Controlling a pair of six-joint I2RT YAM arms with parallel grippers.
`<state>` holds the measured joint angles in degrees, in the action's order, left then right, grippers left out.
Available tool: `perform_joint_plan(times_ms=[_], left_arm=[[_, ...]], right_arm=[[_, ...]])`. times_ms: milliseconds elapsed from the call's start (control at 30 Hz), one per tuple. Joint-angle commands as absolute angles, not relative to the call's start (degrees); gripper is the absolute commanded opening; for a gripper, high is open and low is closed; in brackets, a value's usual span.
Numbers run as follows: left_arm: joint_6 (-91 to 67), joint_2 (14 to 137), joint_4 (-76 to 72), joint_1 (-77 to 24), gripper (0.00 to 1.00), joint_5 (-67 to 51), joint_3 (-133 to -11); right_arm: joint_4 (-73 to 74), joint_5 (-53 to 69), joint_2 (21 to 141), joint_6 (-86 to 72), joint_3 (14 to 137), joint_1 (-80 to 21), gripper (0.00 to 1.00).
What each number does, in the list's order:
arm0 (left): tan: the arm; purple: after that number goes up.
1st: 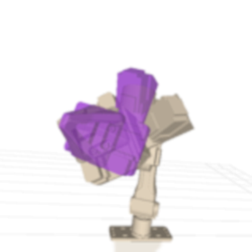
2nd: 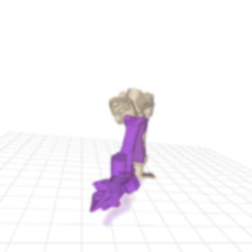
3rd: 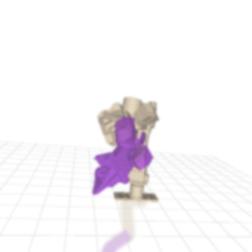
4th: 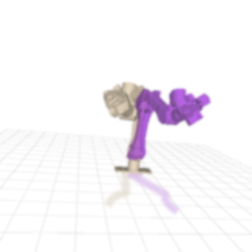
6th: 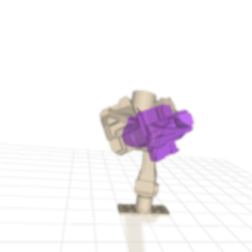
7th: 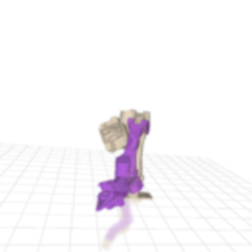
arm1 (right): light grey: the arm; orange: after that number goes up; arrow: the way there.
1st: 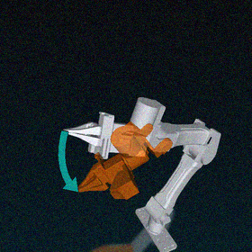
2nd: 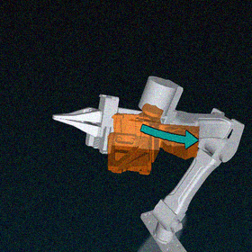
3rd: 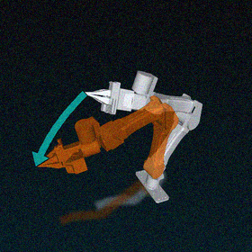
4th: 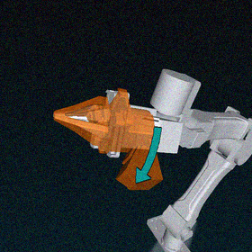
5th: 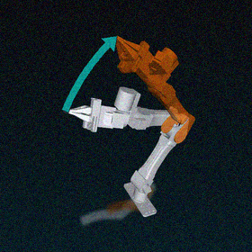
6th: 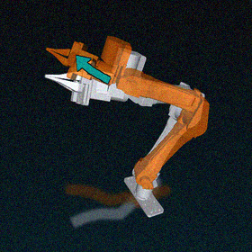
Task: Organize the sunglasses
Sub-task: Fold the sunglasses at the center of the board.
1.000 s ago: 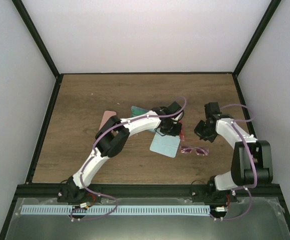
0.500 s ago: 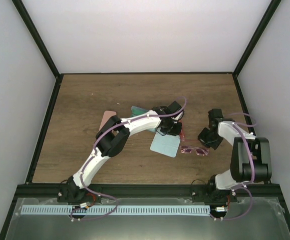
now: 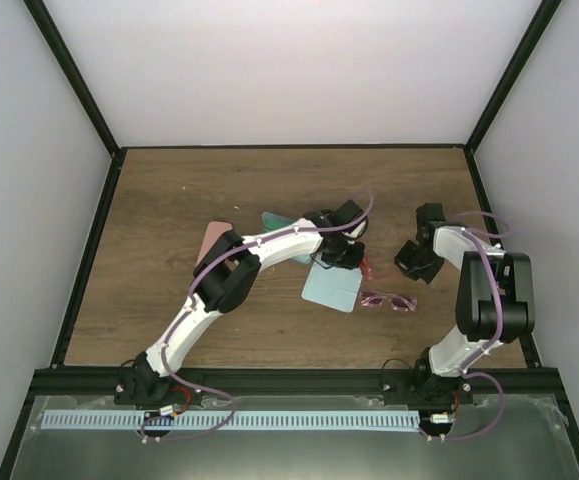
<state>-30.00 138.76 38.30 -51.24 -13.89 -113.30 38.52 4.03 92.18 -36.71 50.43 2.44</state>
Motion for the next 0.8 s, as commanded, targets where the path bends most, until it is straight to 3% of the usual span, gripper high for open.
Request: perform_joint_plan(times_ms=[0, 200, 400, 700, 767], left_arm=[[-29.3, 142.0, 40.6, -50.6, 0.04, -13.1, -114.0], [-29.3, 142.2, 41.1, -50.1, 0.04, -13.2, -114.4], [-29.1, 142.1, 41.0, -49.8, 0.04, -13.2, -114.1], [-29.1, 142.3, 40.9, -49.7, 0.04, -13.5, -114.2], [-29.0, 142.3, 41.1, -49.7, 0.04, -13.4, -114.2]], right_arm=[[36.2, 4.1, 94.8, -35.7, 52.2, 3.1, 0.01], [36.2, 4.0, 93.4, -35.7, 52.3, 3.1, 0.02], [36.2, 3.3, 88.7, -36.5, 51.9, 3.1, 0.32], [36.0, 2.8, 95.8, -35.4, 55.0, 3.1, 0.32], [36.1, 2.7, 97.4, -34.8, 56.0, 3.1, 0.27]])
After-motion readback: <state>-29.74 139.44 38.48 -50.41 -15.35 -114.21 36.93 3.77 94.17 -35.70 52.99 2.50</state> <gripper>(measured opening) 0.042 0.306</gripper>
